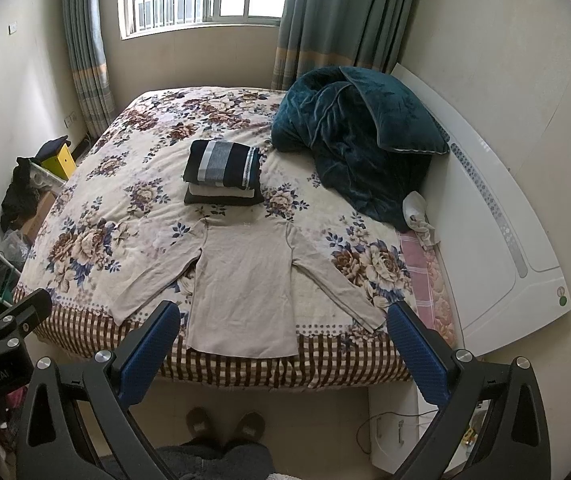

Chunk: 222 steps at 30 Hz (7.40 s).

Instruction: Fold small clothes

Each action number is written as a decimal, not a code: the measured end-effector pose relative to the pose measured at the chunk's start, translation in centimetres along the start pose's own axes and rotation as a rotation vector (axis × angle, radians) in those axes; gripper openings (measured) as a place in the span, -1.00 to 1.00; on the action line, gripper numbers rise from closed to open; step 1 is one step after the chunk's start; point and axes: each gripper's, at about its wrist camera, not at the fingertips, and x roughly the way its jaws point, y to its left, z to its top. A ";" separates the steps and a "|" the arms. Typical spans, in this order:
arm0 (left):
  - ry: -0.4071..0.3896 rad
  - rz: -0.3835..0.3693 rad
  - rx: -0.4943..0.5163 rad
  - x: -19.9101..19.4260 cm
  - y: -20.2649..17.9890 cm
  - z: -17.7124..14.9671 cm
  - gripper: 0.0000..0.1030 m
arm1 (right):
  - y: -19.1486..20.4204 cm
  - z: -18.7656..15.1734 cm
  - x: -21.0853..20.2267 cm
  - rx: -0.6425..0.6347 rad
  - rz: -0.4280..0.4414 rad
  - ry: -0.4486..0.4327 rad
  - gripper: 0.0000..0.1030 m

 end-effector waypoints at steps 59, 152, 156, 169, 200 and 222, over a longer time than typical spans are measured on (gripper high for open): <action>0.255 0.127 0.210 44.0 -13.9 5.0 1.00 | -21.9 -14.2 52.5 0.783 -0.157 0.471 0.98; 0.385 -0.104 -1.383 56.5 26.3 -18.2 0.45 | 14.0 -25.5 63.5 0.016 0.333 0.897 0.07; 0.352 0.032 -1.380 56.0 27.0 -18.0 -0.71 | 8.4 -26.5 62.0 0.179 0.240 0.835 0.07; -0.079 0.018 -0.301 48.6 13.0 1.5 -0.96 | 1.2 -29.4 58.6 0.349 0.292 0.778 0.25; 0.396 -0.140 0.275 56.7 -1.6 -4.0 0.67 | -27.1 -40.4 46.6 0.629 0.371 0.695 0.25; 0.224 0.041 -0.009 60.4 2.7 7.1 0.67 | -36.8 -43.2 40.4 0.565 0.349 0.666 -0.37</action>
